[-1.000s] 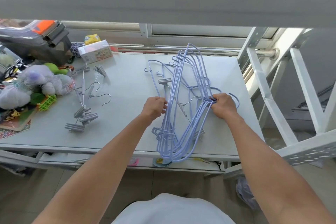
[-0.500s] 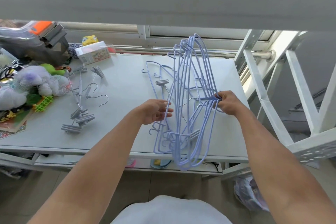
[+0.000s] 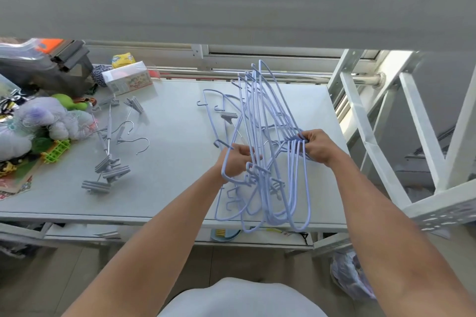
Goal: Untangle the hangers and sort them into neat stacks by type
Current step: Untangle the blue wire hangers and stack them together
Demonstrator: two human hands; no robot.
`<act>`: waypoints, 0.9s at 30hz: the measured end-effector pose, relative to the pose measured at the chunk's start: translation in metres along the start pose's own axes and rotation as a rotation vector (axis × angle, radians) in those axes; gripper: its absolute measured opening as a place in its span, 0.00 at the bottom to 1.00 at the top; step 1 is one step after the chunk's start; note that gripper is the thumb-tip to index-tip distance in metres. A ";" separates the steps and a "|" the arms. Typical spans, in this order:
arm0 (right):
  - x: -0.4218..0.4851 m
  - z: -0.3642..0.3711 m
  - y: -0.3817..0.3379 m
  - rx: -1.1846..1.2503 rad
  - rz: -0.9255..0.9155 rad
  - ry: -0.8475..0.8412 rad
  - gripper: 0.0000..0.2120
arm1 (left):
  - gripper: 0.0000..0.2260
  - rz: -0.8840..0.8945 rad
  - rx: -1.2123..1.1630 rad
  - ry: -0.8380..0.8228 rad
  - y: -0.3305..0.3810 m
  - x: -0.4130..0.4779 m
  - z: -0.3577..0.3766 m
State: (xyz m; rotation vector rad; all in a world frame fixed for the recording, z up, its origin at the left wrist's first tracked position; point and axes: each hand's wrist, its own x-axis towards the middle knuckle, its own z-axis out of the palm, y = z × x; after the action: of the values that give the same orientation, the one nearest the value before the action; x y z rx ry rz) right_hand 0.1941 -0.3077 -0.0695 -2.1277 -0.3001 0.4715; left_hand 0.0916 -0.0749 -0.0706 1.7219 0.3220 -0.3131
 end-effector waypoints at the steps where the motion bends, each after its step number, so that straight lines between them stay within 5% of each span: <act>1: 0.001 0.000 0.001 -0.001 -0.007 0.010 0.06 | 0.08 -0.023 -0.129 0.067 0.001 -0.001 0.000; 3: -0.001 0.002 -0.001 -0.002 -0.014 0.027 0.06 | 0.16 -0.043 -0.287 0.196 0.005 -0.004 -0.003; 5: -0.002 0.003 0.001 -0.002 -0.009 0.034 0.05 | 0.07 -0.024 -0.371 0.311 0.013 -0.007 -0.008; 9: -0.001 0.006 0.004 -0.047 -0.016 0.056 0.04 | 0.10 0.000 -0.362 0.447 0.012 -0.002 -0.049; 17: 0.006 0.021 -0.005 -0.161 0.042 0.080 0.03 | 0.05 -0.163 0.293 0.612 -0.037 -0.006 -0.182; 20: 0.011 0.027 -0.010 -0.343 0.102 0.113 0.09 | 0.10 -0.252 0.604 0.610 -0.038 -0.018 -0.178; 22: 0.010 0.030 -0.016 -0.489 0.150 0.120 0.11 | 0.14 -0.146 0.690 0.707 -0.027 -0.024 -0.150; 24: 0.007 0.033 -0.023 -0.594 0.172 0.135 0.15 | 0.19 -0.021 0.672 0.660 -0.012 -0.024 -0.114; 27: 0.004 0.032 -0.031 -0.630 0.184 0.146 0.15 | 0.33 -0.089 0.702 0.316 -0.004 -0.024 -0.058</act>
State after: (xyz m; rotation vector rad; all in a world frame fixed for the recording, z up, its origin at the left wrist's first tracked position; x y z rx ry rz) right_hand 0.1822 -0.2654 -0.0617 -2.8062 -0.1814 0.3497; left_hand 0.0697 -0.0184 -0.0559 2.4620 0.5659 -0.2291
